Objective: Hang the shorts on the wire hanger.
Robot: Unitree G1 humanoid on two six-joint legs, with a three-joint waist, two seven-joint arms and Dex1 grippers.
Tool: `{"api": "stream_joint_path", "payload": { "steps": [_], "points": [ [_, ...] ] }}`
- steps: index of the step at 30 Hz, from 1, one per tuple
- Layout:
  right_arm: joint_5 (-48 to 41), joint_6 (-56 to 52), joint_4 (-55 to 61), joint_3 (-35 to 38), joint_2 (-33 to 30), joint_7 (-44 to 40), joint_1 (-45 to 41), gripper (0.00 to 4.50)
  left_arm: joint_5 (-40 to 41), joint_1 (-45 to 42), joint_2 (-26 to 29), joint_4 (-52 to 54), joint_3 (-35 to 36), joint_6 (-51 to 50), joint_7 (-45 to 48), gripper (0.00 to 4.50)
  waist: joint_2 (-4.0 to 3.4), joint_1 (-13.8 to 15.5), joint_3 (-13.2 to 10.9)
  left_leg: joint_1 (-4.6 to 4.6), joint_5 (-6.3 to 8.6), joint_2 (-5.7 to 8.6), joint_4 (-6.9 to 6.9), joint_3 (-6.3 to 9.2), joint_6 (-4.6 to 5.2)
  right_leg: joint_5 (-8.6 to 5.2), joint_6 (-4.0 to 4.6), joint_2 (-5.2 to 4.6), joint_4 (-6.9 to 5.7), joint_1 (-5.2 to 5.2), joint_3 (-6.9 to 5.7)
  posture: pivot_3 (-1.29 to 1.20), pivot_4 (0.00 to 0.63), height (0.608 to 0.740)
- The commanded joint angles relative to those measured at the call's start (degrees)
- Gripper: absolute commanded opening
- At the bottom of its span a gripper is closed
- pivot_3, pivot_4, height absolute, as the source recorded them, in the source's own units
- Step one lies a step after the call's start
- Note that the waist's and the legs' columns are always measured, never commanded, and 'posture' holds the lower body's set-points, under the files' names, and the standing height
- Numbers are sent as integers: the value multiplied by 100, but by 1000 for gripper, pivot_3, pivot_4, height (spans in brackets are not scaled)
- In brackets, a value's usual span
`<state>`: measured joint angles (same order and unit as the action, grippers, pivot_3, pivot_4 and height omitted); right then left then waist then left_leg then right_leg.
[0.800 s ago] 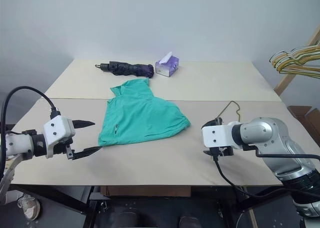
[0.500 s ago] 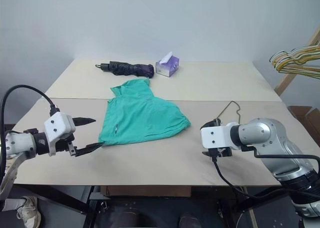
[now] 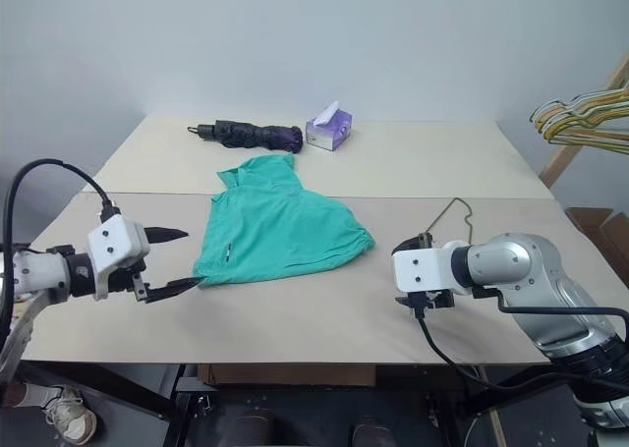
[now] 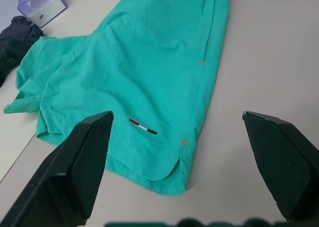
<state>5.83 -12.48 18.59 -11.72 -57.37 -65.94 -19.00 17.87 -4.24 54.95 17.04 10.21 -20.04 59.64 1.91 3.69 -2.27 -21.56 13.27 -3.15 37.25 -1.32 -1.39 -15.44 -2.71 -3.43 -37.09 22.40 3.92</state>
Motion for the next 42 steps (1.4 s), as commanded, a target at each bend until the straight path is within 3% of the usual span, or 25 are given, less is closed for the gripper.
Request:
{"api": "stream_joint_path", "payload": {
  "steps": [1, 10, 13, 20, 29, 35, 39, 42],
  "points": [
    [-97, -170, 348, 298, -84, 63, 97, 4471, 52, -101, 83, -150, -130, -40, 202, 4500, 0, -8, 0, -2, 0, 0, 0, 0, 0, 1, 1, 0, 0, 3, 0, 126, 0, 740],
    [-90, -491, 645, 295, 3, 210, 285, 4471, -635, -1343, -335, -2201, -1335, 555, 633, 4500, 0, -8, 1, -6, 0, 1, 6, 1, 0, 0, -1, 2, -1, 5, -2, 95, 0, 740],
    [-85, -578, 738, 301, 3, 241, 329, 4471, -977, -1738, -570, -3059, -1730, 953, 807, 4500, 1, -21, 1, -19, 0, 2, 10, 1, 0, 23, 37, 2, -1, 11, -2, 77, 0, 740],
    [-105, -793, 1005, 393, -48, 318, 548, 4471, -1508, -2287, -862, -4309, -2177, 1464, 969, 4500, 4, -145, 3, -51, 0, 2, 17, 3, 0, 26, 40, 3, -2, 37, -2, 50, 0, 740],
    [-32, -861, 998, 244, 86, 437, 456, 4500, -1853, -2558, -1019, -5017, -2271, 1790, 871, 2000, 0, -257, 6, -22, 0, 2, 21, 3, 1, 26, 38, 2, -7, 11, -2, 46, 0, 740],
    [479, -465, 137, -411, 801, 881, -328, 4500, -1850, -2434, -935, -4855, -2221, 2074, 1046, 131, -2, -335, 8, 10, 0, 0, 20, 3, 1, 4, 1, 4, -10, -13, -2, 60, 0, 740],
    [362, -323, -798, -517, 1742, 1309, -915, 4500, -1954, -2271, -734, -4523, -2192, 2102, 1052, 39, -1, -377, 9, 7, 0, 0, 15, 4, 1, 6, 4, 6, -11, -9, -1, 65, 0, 740],
    [835, 453, -1584, -757, 1830, 1578, -1150, 4500, -1891, -2085, -552, -4200, -2053, 2115, 1052, 39, -1, -364, 9, -16, 1, 1, 11, 7, 2, 26, 38, 5, -10, 6, -1, 76, 0, 740]
  ]
}}
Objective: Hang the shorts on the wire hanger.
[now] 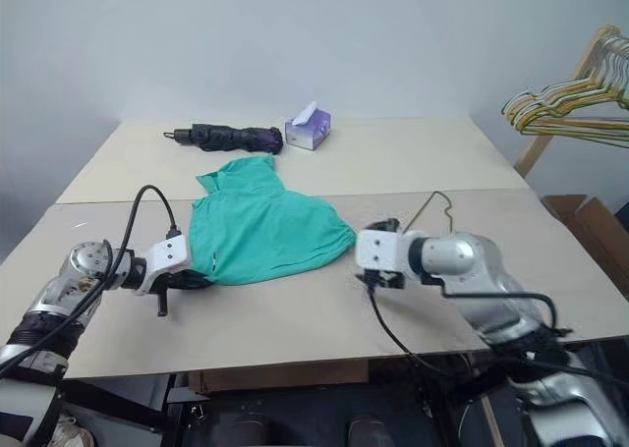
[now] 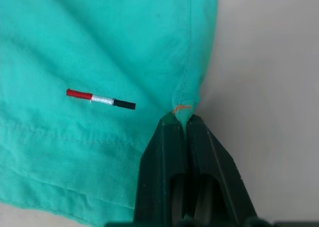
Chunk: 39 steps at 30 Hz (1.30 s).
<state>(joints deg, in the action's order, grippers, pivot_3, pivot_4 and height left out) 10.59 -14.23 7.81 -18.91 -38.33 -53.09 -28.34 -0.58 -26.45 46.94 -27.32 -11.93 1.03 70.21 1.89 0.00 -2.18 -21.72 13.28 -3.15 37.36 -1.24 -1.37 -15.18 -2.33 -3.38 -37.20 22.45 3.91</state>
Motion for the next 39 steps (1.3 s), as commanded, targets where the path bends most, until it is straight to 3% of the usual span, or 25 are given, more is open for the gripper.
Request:
{"api": "stream_joint_path", "payload": {
  "steps": [1, 6, 16, 20, 30, 35, 39],
  "points": [
    [558, 911, -789, -148, -71, 458, -286, 4500, 21, 183, 291, 361, 241, -28, -19, 39, 1, 10, 1, -9, 0, 1, 0, 0, 1, 0, 0, -1, 2, 7, 0, 77, 0, 740],
    [1663, 2505, -2160, -709, 76, 1638, -597, 4500, 415, 353, 502, 1033, 636, -426, 86, 39, 2, 17, 1, -54, 0, 2, 2, -2, 2, 1, 1, -4, -12, 63, 1, 86, 0, 740],
    [2213, 3207, -3452, -907, 792, 2608, -938, 4500, 625, 677, 808, 1910, 908, -945, 52, 39, 4, -31, 2, -43, 0, 4, 5, -2, 2, -1, 3, -2, -40, 64, 9, 127, 0, 740],
    [2313, 3320, -3620, -958, 892, 2653, -1041, 3644, 636, 789, 907, 2061, 955, -1037, 54, 0, 4, -27, 2, -40, -1, 4, 5, -1, 3, 0, 4, -2, -45, 64, 9, 130, 0, 740],
    [2332, 3312, -3467, -842, 805, 2616, -901, 134, 558, 795, 979, 2084, 921, -1070, 53, 0, 4, 45, 2, -42, -1, 4, 5, -2, 3, -1, 5, -2, -44, 64, 9, 124, 0, 740],
    [2252, 3370, -2497, -780, 291, 2036, -549, 20, 606, 1088, 1268, 2373, 1006, -1029, 202, 0, 4, 67, 2, -47, 0, 4, 5, -1, 2, -3, 5, -2, -42, 68, 9, 125, 0, 740],
    [980, 3129, -624, -539, -518, 449, 183, 20, 941, 1714, 1869, 2991, 1405, -1146, 698, 0, 5, 71, 1, -53, 2, 2, 5, 0, 5, -5, 4, -3, -40, 71, 7, 125, 0, 740]
  ]
}}
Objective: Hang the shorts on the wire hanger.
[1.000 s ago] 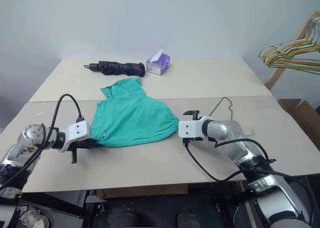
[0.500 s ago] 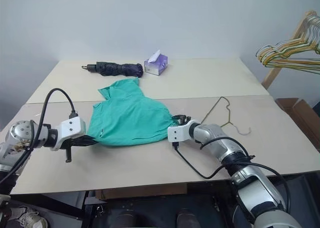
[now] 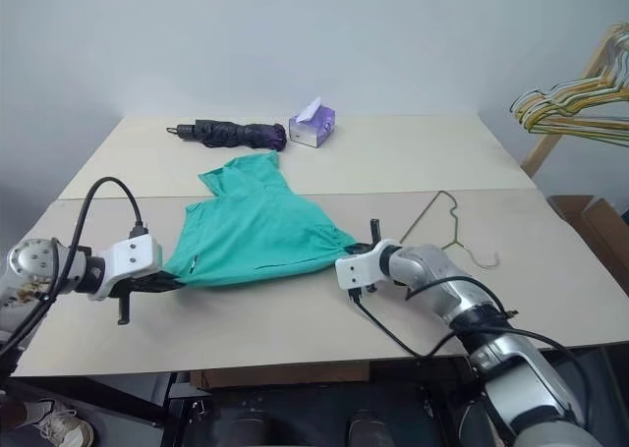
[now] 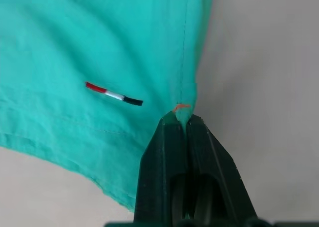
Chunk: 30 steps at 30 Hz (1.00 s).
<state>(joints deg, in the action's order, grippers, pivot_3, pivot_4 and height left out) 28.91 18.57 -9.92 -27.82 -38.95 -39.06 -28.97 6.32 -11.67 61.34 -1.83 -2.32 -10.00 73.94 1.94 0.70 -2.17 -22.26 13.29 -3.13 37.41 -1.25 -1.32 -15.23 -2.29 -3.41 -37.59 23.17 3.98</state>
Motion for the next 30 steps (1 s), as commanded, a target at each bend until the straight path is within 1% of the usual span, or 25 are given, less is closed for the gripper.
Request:
{"api": "stream_joint_path", "payload": {
  "steps": [1, 4, 7, 8, 10, 11, 12, 13, 14, 15, 16, 17, 18, 19, 20, 21, 22, 23, 24, 26, 27, 30],
  "points": [
    [-1189, -270, 1561, 381, -668, -1330, 414, 20, 319, 432, 617, 593, 545, -59, 483, 0, 0, 1, -2, -2, 0, 0, 0, 0, 1, -1, 0, 0, 1, 1, -1, 123, 0, 740],
    [-2320, -741, 2590, 513, -1203, -2321, 715, 20, 349, 952, 1157, 964, 788, 33, 835, 0, 0, -9, -3, 6, 2, -4, 1, -3, 2, -2, 1, -1, 1, -7, -1, 110, 0, 740],
    [-3180, -1436, 3074, 694, -1280, -2747, 645, 20, 432, 898, 1305, 1109, 838, 19, 885, 0, 0, -4, -7, 44, 1, -7, 2, -7, 2, -9, 1, 1, -1, -37, -3, 101, 0, 740],
    [-3379, -1890, 3118, 748, -1234, -2836, 497, 20, 516, 677, 1276, 1107, 779, 0, 939, 0, -2, -3, -9, 59, 1, -13, 2, -7, 2, -29, -31, 4, 3, -52, -5, 101, 0, 740],
    [-3493, -2407, 2943, 777, -1135, -2988, 124, 20, 579, 17, 1072, 941, 545, -4, 971, 0, 3, 9, -12, 106, 2, -19, 2, -14, 2, -47, -16, 6, 3, -92, -6, 98, 0, 740],
    [-3562, -2752, 2694, 781, -1043, -3061, -157, 20, 503, -522, 813, 702, 342, -4, 879, 0, 4, 33, -11, 108, 2, -23, 2, -17, 2, -54, -1, 10, 5, -95, -6, 96, 0, 740],
    [-3515, -2880, 2332, 783, -919, -3058, -442, 20, 346, -1088, 514, 384, 132, 32, 735, 0, 4, 52, -10, 110, 1, -24, 3, -17, 1, -53, -1, 11, 7, -98, -8, 97, 0, 740],
    [-3279, -2999, 1777, 737, -737, -2903, -848, 20, 25, -1811, 109, -151, -120, 176, 438, 0, 2, 90, -9, 110, 1, -22, 3, -17, 1, -39, -25, 11, 5, -100, -8, 101, 0, 740],
    [-3009, -3097, 1231, 698, -534, -2650, -1233, 20, -321, -2434, -267, -662, -308, 262, 22, 0, 7, 104, -6, 110, 1, -20, 6, -18, 2, -34, -31, 12, 6, -102, -9, 107, 0, 740],
    [-2536, -3317, 405, 674, -195, -1957, -1842, 20, -989, -3297, -785, -1479, -519, 441, -1086, 0, 11, 139, -3, 103, 1, -19, 7, -16, 2, -25, -24, 17, 10, -96, -9, 110, 0, 740],
    [-2113, -3529, -410, 678, 132, -1197, -2446, 20, -1609, -4118, -1242, -2318, -685, 604, -2336, 0, 11, 156, -3, 105, 1, -17, 12, -13, 2, -2, 11, 17, 4, -102, -7, 107, 0, 740],
    [-1650, -3471, -1132, 676, 342, -332, -2960, 20, -2029, -4849, -1636, -3072, -697, 776, -3626, 0, 13, 169, -3, 94, 1, -16, 16, -12, 2, 2, 14, 18, 3, -90, -7, 102, 0, 740],
    [-1155, -3304, -1874, 669, 483, 781, -3482, 20, -2109, -5556, -2019, -3718, -462, 952, -4875, 0, 15, 185, -3, 78, 0, -14, 22, -6, 2, 12, 14, 17, 1, -79, -7, 101, 0, 740],
    [-864, -3139, -2425, 769, 567, 1727, -3905, 20, -1929, -6076, -2295, -4118, -75, 1137, -5771, 0, 25, 192, 0, 22, 0, -13, 32, 0, 2, 18, 13, 14, 0, -28, -8, 100, 0, 740],
    [-726, -2862, -2787, 966, 587, 2580, -4271, 20, -1663, -6473, -2450, -4308, 328, 1341, -6346, 0, 29, 201, 2, -35, -3, -3, 47, 5, -6, 24, 12, -2, -37, 39, -8, 93, 0, 740],
    [-662, -2528, -2914, 1163, 552, 3252, -4504, 20, -1492, -6684, -2465, -4337, 587, 1742, -6624, 0, 32, 197, 4, -109, -17, 2, 50, 5, -30, 26, 10, -12, -57, 121, -6, 88, 0, 740],
    [-641, -2202, -2928, 1337, 499, 3726, -4652, 20, -1334, -6814, -2453, -4278, 787, 2103, -6722, 0, 32, 181, 5, -185, -54, 9, 44, 5, -94, 32, 4, -19, -65, 202, -2, 88, 0, 740],
    [-670, -1991, -2839, 1449, 444, 3874, -4687, 20, -1164, -6853, -2431, -4154, 915, 2269, -6613, 0, 34, 153, 7, -214, -55, 16, 37, 1, -111, 33, 4, -28, -83, 253, 1, 84, 0, 740],
    [-675, -1923, -2584, 1505, 367, 3810, -4595, 20, -875, -6794, -2386, -3911, 1027, 2353, -6206, 0, 33, 129, 8, -215, -53, 34, 35, -14, -114, 33, 4, -51, -130, 300, -9, 84, 0, 740],
    [-725, -1967, -2050, 1578, 275, 3500, -4280, 20, -390, -6452, -2217, -3322, 1106, 2245, -5257, 0, 28, 45, 18, -195, -47, 57, 12, -17, -105, 32, 4, -81, -136, 302, -30, 83, 0, 740],
    [-731, -1994, -1790, 1578, 242, 3337, -4081, 20, -263, -6205, -2099, -3032, 1090, 2185, -4900, 0, 30, -16, 25, -190, -36, 64, -30, -18, -98, 32, 4, -92, -131, 301, -41, 85, 0, 740],
    [-641, -1889, -1299, 1470, 161, 2984, -3585, 20, 74, -5577, -1868, -2338, 1090, 1884, -4232, 0, 27, -153, 32, -176, -24, 75, -36, -24, -79, 30, 2, -102, -71, 251, -47, 89, 0, 740]
  ]
}}
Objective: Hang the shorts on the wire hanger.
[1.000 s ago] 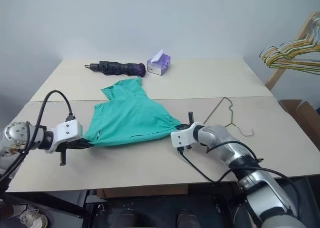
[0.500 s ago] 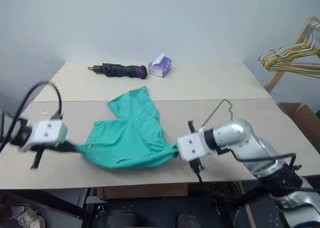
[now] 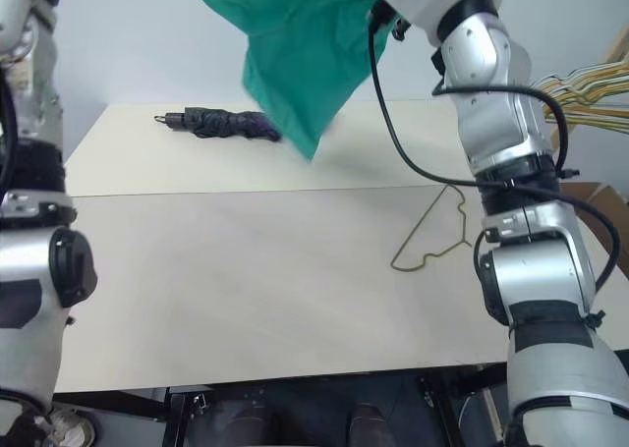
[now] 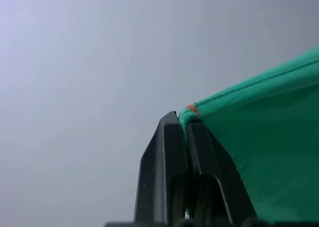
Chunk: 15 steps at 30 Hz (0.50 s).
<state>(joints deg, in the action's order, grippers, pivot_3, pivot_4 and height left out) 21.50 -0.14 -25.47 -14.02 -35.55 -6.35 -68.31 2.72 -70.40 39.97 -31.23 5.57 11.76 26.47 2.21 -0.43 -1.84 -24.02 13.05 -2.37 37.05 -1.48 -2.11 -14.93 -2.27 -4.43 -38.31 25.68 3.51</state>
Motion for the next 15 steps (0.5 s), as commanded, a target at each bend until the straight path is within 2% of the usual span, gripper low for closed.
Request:
{"api": "stream_joint_path", "payload": {
  "steps": [1, 3, 5, 6, 10, 12, 15],
  "points": [
    [175, 164, 460, -51, -251, -496, 648, 20, 583, 697, 403, 909, 278, -447, 887, 0, -1, -51, -4, -1, 2, -1, 5, 4, 3, -2, -4, -1, 63, -37, -11, 89, 0, 740],
    [201, 649, 913, -517, -441, -1306, 1430, 20, 689, 1952, 902, 1619, 47, -641, 1923, 0, -4, -125, -2, -8, -1, -3, 39, 4, 9, 3, -36, 1, 87, -58, -10, 94, 0, 740],
    [548, 1082, 1165, -866, -692, -1658, 1857, 20, 771, 2807, 1264, 2111, -58, -593, 2560, 0, -9, -200, -5, 66, 6, -7, 39, 2, 20, 1, -41, 6, 80, -128, -4, 101, 0, 740],
    [656, 1477, 1368, -1185, -939, -2137, 2160, 20, 781, 3415, 1491, 2383, -133, -727, 2860, 0, -9, -204, -10, 106, 39, -9, 36, 0, 75, -2, -43, 8, 82, -165, -6, 102, 0, 740],
    [589, 1855, 2030, -1696, -1214, -3336, 3063, 20, 412, 5181, 1901, 3181, -325, -997, 3198, 0, -14, -181, -18, 119, 41, -25, 81, -2, 83, 6, -32, 24, 55, -169, -2, 110, 0, 740],
    [352, 1941, 2427, -1796, -1195, -3774, 3421, 20, 291, 6134, 2209, 3684, -424, -1116, 3513, 0, -16, -187, -21, 174, 41, -33, 81, -4, 85, 7, -27, 33, 53, -223, -1, 108, 0, 740],
    [191, 2031, 2729, -1791, -1287, -4321, 3710, 20, 249, 6914, 2556, 4197, -372, -1270, 3809, 0, -13, -128, -23, 225, 50, -47, 76, -13, 97, 0, -18, 47, 56, -266, 8, 108, 0, 740]
  ]
}}
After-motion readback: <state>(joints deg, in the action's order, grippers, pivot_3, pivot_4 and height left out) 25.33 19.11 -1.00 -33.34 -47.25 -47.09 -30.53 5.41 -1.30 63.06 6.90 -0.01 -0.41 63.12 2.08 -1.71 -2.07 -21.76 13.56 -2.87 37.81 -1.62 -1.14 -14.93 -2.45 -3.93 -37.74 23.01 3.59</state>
